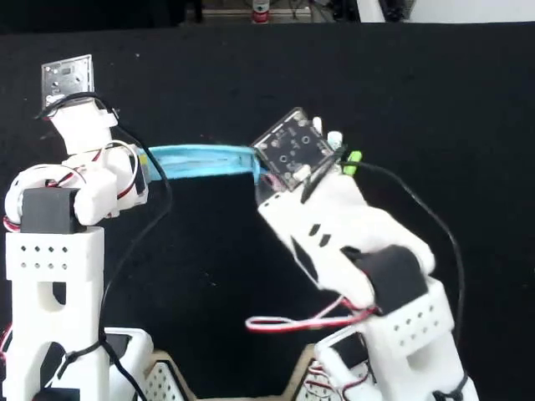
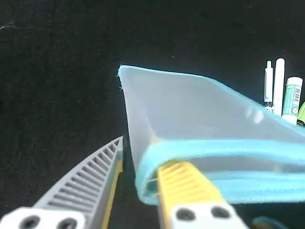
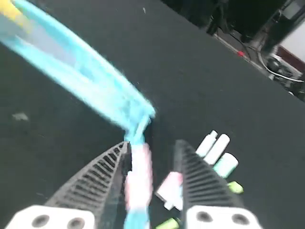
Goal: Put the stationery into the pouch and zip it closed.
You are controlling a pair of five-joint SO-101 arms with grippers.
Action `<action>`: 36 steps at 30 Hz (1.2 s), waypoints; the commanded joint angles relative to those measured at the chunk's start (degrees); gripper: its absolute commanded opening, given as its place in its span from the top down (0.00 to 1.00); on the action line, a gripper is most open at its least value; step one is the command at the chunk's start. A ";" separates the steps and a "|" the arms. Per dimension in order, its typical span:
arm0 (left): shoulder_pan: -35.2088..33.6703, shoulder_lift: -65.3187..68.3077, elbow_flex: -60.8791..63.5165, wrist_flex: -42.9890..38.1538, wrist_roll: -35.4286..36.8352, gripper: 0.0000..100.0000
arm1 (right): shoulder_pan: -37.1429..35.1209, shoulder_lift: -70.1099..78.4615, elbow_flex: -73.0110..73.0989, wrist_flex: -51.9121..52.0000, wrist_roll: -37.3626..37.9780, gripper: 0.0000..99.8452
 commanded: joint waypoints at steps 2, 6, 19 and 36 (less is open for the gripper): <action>-0.48 0.18 -3.03 -0.62 -0.62 0.89 | -2.81 -0.57 -11.38 3.96 -4.40 0.83; -0.48 0.18 -2.95 -0.62 -0.62 0.88 | -2.11 -0.48 -21.14 10.64 -4.57 0.86; -0.31 -0.35 -4.79 1.85 -0.62 0.97 | 24.53 12.79 -8.22 7.91 -8.79 0.86; -0.75 0.18 -8.31 3.87 -0.09 0.97 | -9.58 -21.23 15.25 1.85 -0.70 0.85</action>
